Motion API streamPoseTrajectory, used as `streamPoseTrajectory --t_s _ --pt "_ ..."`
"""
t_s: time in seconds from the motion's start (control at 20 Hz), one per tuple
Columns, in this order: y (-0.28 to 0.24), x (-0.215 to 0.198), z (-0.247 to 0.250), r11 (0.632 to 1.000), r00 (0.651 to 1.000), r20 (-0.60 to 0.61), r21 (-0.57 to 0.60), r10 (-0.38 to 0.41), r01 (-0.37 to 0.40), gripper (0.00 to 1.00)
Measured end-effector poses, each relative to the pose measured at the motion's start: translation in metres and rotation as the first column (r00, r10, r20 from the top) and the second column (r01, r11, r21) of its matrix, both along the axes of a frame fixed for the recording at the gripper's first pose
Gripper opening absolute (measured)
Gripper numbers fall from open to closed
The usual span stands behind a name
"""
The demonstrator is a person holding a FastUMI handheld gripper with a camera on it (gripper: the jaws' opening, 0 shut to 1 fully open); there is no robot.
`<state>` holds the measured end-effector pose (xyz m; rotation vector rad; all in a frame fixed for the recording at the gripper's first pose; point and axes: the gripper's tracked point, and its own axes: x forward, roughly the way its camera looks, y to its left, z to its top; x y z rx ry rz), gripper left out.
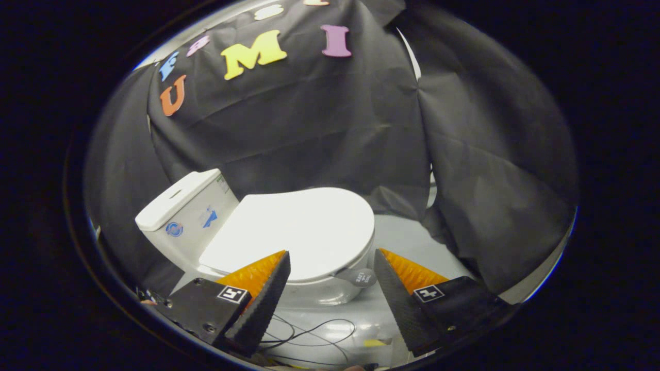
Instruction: Open the toilet lid.
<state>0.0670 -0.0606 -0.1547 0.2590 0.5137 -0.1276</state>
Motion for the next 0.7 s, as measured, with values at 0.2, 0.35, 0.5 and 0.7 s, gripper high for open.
streamPoseTrajectory --t_s 0.2,0.35,0.5,0.7 --pt "-0.012 0.013 -0.036 0.983 0.994 -0.11 0.179 -0.018 0.038 1.0" --pt "-0.021 0.024 -0.063 0.957 0.985 -0.168 0.279 -0.034 0.08 0.99" --pt "-0.024 0.032 -0.08 0.931 0.978 -0.208 0.354 -0.019 0.093 0.99" --pt "-0.031 0.036 -0.099 0.888 0.97 -0.243 0.447 0.0 0.112 0.97"
